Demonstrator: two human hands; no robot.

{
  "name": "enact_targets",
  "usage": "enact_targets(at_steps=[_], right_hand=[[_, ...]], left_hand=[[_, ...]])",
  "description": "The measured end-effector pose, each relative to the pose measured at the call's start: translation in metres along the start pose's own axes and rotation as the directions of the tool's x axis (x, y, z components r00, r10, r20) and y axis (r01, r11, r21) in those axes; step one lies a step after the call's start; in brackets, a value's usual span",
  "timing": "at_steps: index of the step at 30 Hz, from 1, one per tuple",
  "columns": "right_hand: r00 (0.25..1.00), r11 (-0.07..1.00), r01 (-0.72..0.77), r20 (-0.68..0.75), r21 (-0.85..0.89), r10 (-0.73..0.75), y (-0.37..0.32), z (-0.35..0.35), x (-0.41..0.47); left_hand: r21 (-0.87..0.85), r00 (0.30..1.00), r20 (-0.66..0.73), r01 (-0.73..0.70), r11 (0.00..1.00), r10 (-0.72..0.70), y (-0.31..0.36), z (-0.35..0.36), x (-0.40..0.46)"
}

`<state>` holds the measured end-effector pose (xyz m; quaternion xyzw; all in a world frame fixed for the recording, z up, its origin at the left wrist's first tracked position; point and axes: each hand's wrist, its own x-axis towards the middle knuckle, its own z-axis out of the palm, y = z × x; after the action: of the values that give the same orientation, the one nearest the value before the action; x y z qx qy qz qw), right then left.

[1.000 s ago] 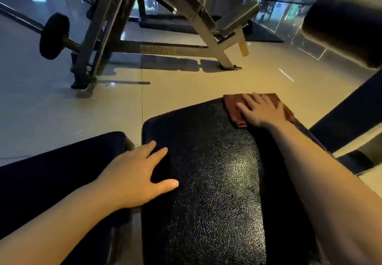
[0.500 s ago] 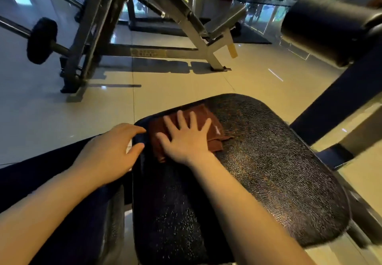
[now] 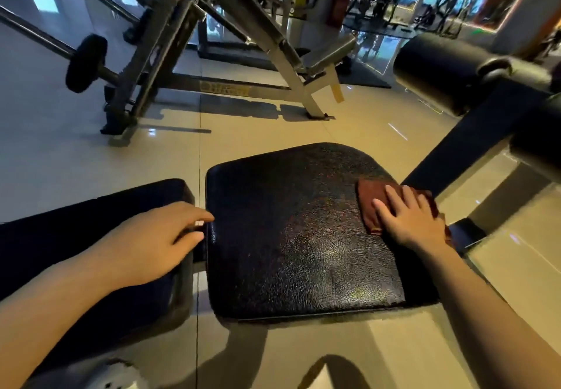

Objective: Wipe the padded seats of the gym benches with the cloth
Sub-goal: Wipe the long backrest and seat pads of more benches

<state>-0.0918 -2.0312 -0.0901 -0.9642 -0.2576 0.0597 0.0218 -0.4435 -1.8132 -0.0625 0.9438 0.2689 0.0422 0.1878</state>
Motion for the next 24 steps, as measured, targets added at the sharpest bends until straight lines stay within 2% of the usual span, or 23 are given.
enact_targets(at_steps=[4,7,9,12,16,18,20,22,24], right_hand=[[0.995,0.993,-0.103,0.009,0.054,0.103,0.003,0.002,-0.030],[0.996,0.996,-0.091,0.016,0.019,0.091,-0.033,0.007,-0.045],[1.000,1.000,0.001,0.032,-0.003,-0.001,-0.072,0.015,-0.059],[0.973,0.974,0.224,0.064,-0.039,-0.221,-0.147,0.033,-0.098],[0.842,0.836,0.540,0.057,-0.097,-0.537,-0.208,0.056,-0.167],[0.783,0.775,0.621,0.046,-0.118,-0.620,-0.200,0.060,-0.182],[0.776,0.773,0.630,0.015,-0.071,-0.631,-0.172,0.059,-0.182],[0.817,0.818,0.575,-0.027,-0.036,-0.576,-0.135,0.054,-0.172],[0.884,0.887,0.460,-0.073,-0.040,-0.462,-0.096,0.046,-0.154]], left_hand=[[0.048,0.997,0.081,0.015,0.999,-0.019,-0.004,0.007,-0.027],[0.062,0.995,0.081,0.057,0.996,-0.062,-0.011,0.014,-0.044],[0.076,0.991,0.095,0.092,0.993,-0.099,-0.014,0.018,-0.053],[0.117,0.986,0.116,0.106,0.988,-0.119,-0.014,0.021,-0.061],[0.117,0.989,0.019,0.144,0.983,-0.148,-0.010,0.014,-0.058],[0.116,0.990,-0.029,0.140,0.983,-0.137,-0.005,0.007,-0.055],[0.108,0.993,-0.062,0.105,0.989,-0.098,0.004,0.002,-0.050],[0.093,0.997,-0.066,0.051,0.994,-0.045,0.012,-0.001,-0.046],[0.101,1.000,-0.013,-0.002,0.995,0.004,0.020,0.000,-0.042]])
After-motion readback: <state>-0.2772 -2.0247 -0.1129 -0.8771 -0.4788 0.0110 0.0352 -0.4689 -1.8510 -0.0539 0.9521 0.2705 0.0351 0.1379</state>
